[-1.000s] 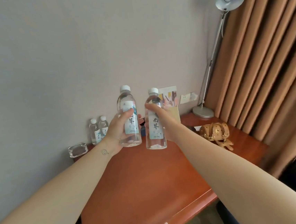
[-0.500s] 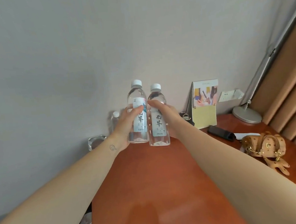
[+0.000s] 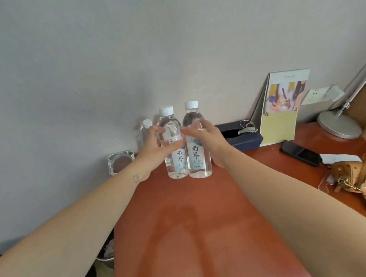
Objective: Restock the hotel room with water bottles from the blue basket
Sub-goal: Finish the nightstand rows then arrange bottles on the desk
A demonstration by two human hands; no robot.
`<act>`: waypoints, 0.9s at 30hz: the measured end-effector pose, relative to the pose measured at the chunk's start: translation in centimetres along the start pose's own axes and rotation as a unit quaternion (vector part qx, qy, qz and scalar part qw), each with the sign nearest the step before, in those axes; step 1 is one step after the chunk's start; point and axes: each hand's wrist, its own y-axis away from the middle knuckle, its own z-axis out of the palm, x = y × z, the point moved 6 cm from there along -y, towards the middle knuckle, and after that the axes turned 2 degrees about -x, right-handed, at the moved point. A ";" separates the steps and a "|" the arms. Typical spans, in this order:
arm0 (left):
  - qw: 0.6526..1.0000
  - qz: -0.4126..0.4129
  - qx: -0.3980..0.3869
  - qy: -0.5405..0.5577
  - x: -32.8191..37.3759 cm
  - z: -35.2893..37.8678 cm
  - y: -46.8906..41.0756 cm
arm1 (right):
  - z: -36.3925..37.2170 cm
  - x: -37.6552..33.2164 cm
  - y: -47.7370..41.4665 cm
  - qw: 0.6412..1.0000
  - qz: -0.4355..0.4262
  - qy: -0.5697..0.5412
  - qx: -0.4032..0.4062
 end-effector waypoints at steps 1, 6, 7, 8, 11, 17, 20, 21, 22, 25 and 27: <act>1.000 0.006 -0.001 -0.013 -0.3 0.1 -0.5 | -0.1 0.4 -0.4 1.000 -0.001 0.007 -0.003; 0.999 0.014 -0.011 -0.040 -1.6 0.8 -3.6 | -1.5 3.1 -4.1 1.000 0.010 0.022 -0.020; 0.999 0.014 -0.007 -0.051 -2.0 1.0 -4.3 | -1.9 3.6 -5.0 0.999 0.017 0.025 -0.022; 0.998 0.014 -0.005 -0.066 -2.2 1.2 -5.0 | -2.1 4.0 -5.8 0.999 0.024 0.032 -0.026; 0.993 0.015 -0.004 -0.118 -2.8 1.7 -7.3 | -2.9 5.0 -8.2 0.996 0.040 0.067 -0.043; 0.969 0.032 -0.010 -0.244 -3.2 2.9 -12.4 | -4.5 6.7 -13.1 0.989 0.062 0.107 -0.078; 0.962 0.048 -0.002 -0.270 -3.2 3.1 -13.9 | -5.2 7.1 -15.4 0.989 0.053 0.114 -0.078; 0.954 0.048 -0.002 -0.297 -3.2 3.1 -14.1 | -5.3 7.2 -16.0 0.989 0.050 0.111 -0.079; 0.939 0.052 0.004 -0.339 -3.2 3.2 -14.6 | -5.5 7.4 -16.7 0.989 0.048 0.110 -0.083; 0.883 0.071 0.030 -0.463 -2.7 3.5 -15.4 | -5.8 7.7 -18.3 0.987 0.039 0.123 -0.099; 0.874 0.073 0.035 -0.480 -2.5 4.0 -15.8 | -6.0 7.9 -19.3 0.984 0.033 0.136 -0.107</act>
